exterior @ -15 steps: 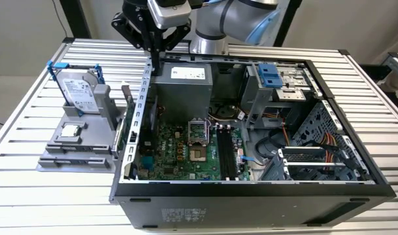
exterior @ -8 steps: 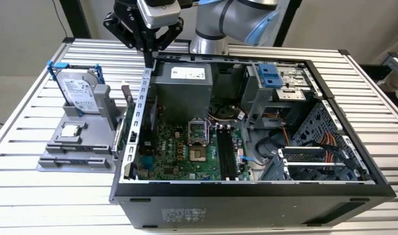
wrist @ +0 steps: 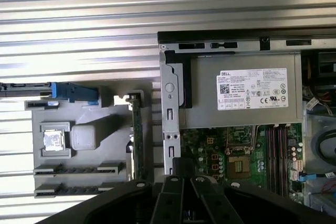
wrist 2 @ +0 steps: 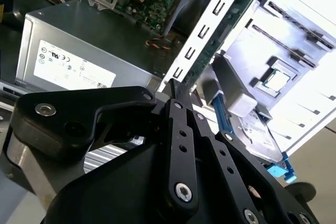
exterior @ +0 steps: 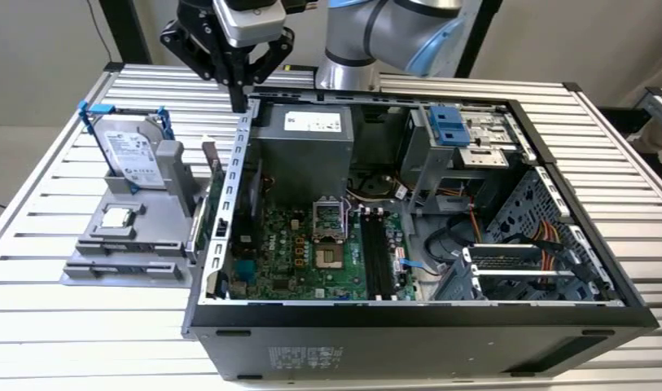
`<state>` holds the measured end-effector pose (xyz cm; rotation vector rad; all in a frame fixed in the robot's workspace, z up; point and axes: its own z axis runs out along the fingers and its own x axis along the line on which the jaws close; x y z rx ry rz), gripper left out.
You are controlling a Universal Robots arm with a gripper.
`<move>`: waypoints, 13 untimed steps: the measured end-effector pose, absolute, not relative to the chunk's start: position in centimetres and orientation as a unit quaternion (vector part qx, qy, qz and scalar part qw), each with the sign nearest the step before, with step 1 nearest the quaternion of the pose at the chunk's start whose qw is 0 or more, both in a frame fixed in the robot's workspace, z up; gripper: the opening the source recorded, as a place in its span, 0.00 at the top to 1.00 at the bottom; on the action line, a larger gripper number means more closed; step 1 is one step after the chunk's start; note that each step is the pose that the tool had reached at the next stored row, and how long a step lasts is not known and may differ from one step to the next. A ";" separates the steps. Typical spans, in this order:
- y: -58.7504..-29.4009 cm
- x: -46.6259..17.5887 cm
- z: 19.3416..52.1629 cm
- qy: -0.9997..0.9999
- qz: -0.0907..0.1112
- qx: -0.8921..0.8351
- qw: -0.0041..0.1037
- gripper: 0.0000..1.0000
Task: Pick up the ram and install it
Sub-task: 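Reach for the ram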
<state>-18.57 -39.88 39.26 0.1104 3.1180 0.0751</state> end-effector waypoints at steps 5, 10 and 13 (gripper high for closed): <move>-39.9 -19.3 39.3 0.999 0.024 0.035 0.010 1.00; -39.9 -20.0 39.3 0.999 0.024 0.035 0.010 1.00; -39.9 -20.5 39.3 0.999 0.024 0.035 0.010 1.00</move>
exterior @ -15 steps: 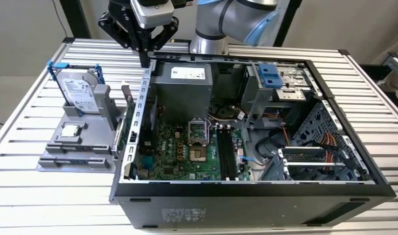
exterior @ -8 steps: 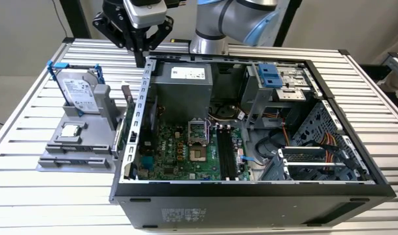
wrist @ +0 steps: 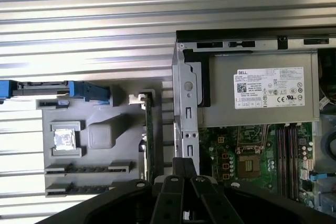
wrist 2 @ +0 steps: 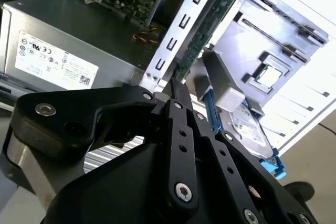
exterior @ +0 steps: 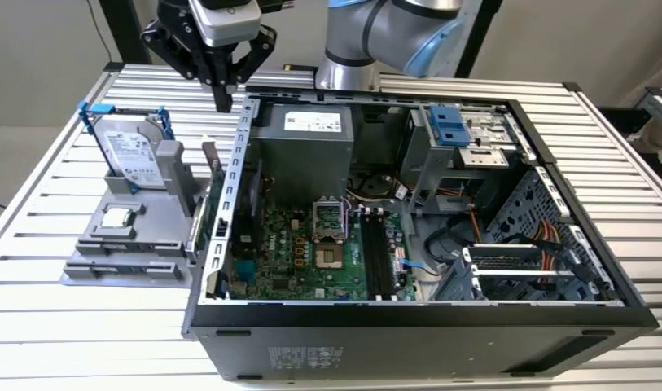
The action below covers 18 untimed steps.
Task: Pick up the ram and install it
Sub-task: 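Reach for the ram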
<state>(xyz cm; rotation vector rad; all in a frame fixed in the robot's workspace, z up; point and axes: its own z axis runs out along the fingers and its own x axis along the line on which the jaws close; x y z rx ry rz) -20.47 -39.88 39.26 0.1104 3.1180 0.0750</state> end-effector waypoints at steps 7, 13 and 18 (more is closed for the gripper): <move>-39.9 -21.7 39.3 0.999 0.024 0.035 0.010 1.00; -39.9 -22.8 39.3 0.999 0.024 0.035 0.010 1.00; -39.9 -23.7 39.3 0.999 0.024 0.035 0.010 1.00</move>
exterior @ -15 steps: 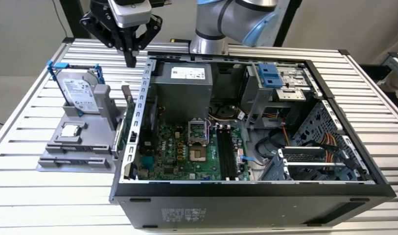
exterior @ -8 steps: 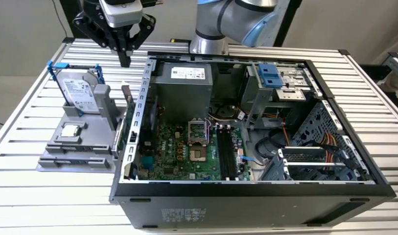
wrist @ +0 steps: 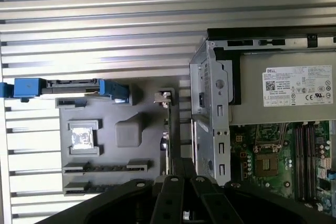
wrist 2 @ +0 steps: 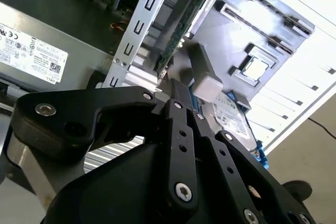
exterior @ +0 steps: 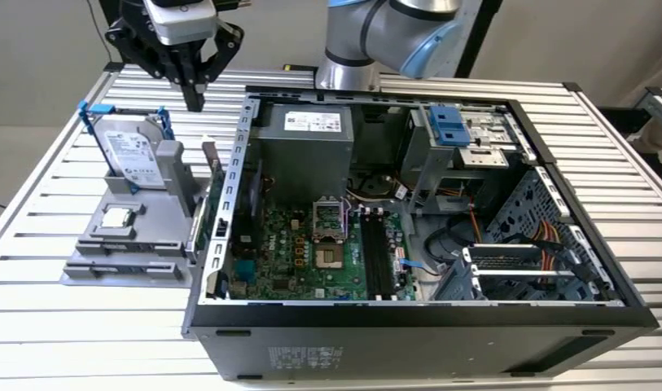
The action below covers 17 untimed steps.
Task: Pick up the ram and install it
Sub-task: 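Reach for the ram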
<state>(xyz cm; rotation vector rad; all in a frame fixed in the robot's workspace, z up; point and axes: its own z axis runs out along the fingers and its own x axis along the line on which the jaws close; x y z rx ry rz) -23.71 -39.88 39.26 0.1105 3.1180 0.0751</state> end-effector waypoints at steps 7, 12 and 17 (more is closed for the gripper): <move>-39.9 -25.1 39.3 0.999 0.024 0.035 0.010 1.00; -39.9 -26.2 39.3 0.999 0.024 0.035 0.010 1.00; -39.9 -27.1 39.3 0.999 0.024 0.035 0.010 1.00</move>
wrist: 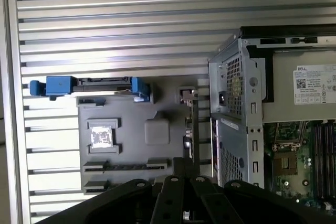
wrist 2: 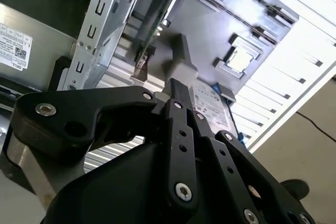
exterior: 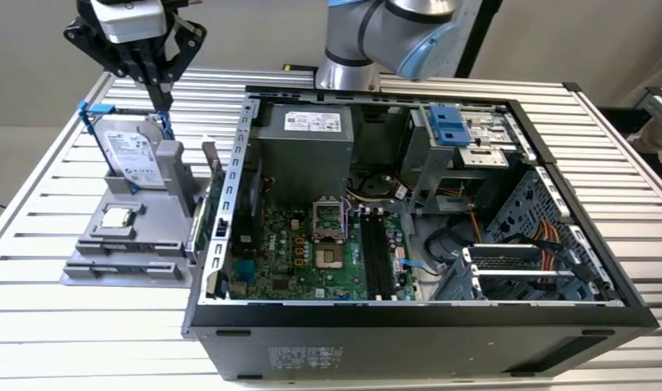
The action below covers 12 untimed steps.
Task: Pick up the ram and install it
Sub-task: 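Reach for the ram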
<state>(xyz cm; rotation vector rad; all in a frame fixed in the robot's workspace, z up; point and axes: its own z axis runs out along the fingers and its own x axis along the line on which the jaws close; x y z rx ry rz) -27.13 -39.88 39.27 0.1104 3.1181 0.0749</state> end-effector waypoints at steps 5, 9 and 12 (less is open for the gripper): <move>-39.9 -28.0 39.3 0.999 0.024 0.035 0.010 1.00; -39.9 -28.7 39.3 0.999 0.024 0.035 0.010 1.00; -39.9 -29.3 39.3 0.999 0.024 0.035 0.010 1.00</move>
